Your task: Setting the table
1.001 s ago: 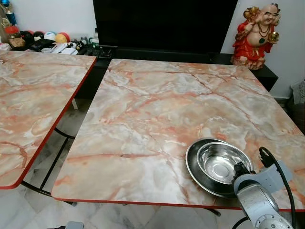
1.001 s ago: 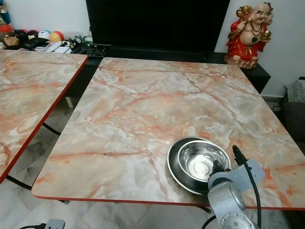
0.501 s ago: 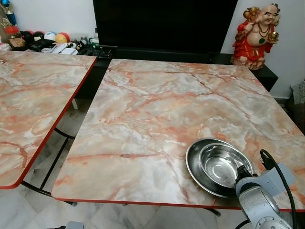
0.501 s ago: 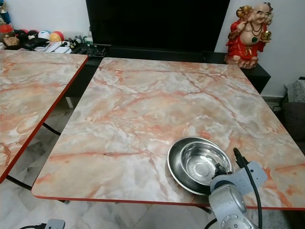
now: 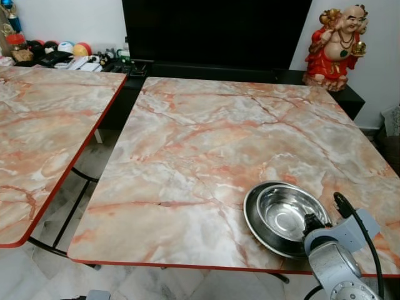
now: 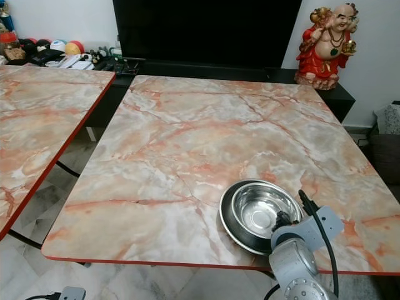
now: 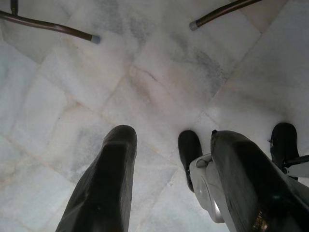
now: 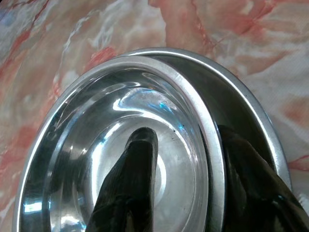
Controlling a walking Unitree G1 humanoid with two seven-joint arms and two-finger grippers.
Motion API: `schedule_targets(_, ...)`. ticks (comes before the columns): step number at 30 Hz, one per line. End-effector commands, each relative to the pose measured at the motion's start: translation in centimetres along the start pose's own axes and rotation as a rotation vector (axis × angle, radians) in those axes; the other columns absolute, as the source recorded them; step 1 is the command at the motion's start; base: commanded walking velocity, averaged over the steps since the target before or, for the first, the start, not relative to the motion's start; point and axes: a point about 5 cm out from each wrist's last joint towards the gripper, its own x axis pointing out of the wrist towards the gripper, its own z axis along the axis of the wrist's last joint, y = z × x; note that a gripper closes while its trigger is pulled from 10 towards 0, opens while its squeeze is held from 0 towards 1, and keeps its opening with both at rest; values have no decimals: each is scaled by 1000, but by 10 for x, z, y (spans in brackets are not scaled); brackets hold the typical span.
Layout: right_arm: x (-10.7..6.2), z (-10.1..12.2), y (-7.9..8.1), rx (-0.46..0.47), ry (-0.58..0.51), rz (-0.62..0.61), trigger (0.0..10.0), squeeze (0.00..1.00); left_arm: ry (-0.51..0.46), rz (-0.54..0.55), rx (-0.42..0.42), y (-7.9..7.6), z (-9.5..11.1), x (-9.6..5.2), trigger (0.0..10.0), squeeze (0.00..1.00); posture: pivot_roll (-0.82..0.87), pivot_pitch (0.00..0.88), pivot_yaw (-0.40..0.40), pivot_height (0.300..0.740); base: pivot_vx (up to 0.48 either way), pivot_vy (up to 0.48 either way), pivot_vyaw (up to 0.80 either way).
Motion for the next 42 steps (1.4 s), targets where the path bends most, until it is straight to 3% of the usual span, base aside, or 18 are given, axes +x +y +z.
schedule_targets(1,-2,-4,3,15,11,10,10000,0,25,-10,4,-2,-5,-1,10000,0,-22,91,-64,740,0,0,0)
schedule_targets(11,-1,8,-8,-44,-77,-77,10000,0,28,-13,4,-3,-6,-1,10000,0,-24,92,-63,740,0,0,0)
schedule_targets(14,-1,13,-7,-95,-116,-68,10000,0,27,-13,5,-3,-6,-1,10000,0,-24,92,-63,740,0,0,0)
schedule_targets(22,-2,15,-7,-119,-154,-85,10000,0,28,-12,4,-3,-6,-1,10000,0,-23,94,-63,740,0,0,0)
schedule_targets(28,-5,37,-4,-326,-382,-69,10000,0,30,-12,5,-3,-7,-1,10000,0,-28,92,-57,740,0,0,0)
schedule_targets(29,-5,45,-1,-376,-447,-54,10000,0,24,-9,0,-3,-6,-1,10000,0,-28,92,-57,740,0,0,0)
schedule_targets(31,-5,48,1,-390,-465,-34,10000,0,22,-8,-3,-2,-6,-1,10000,0,-28,92,-57,740,0,0,0)
schedule_targets(32,-3,58,11,-433,-519,73,10000,0,20,-6,-6,-2,-5,-1,10000,0,-32,89,-56,740,0,0,0)
schedule_targets(35,-2,67,21,-462,-567,204,10000,0,19,-5,-6,-2,-5,-1,10000,0,-36,82,-55,740,0,0,0)
schedule_targets(40,5,69,25,-550,-550,307,10000,0,7,10,-11,3,-3,-1,10000,0,-28,73,-56,740,0,0,0)
schedule_targets(42,8,57,29,-670,-534,373,10000,0,4,18,-5,6,-1,-1,10000,0,-30,66,-55,740,0,0,0)
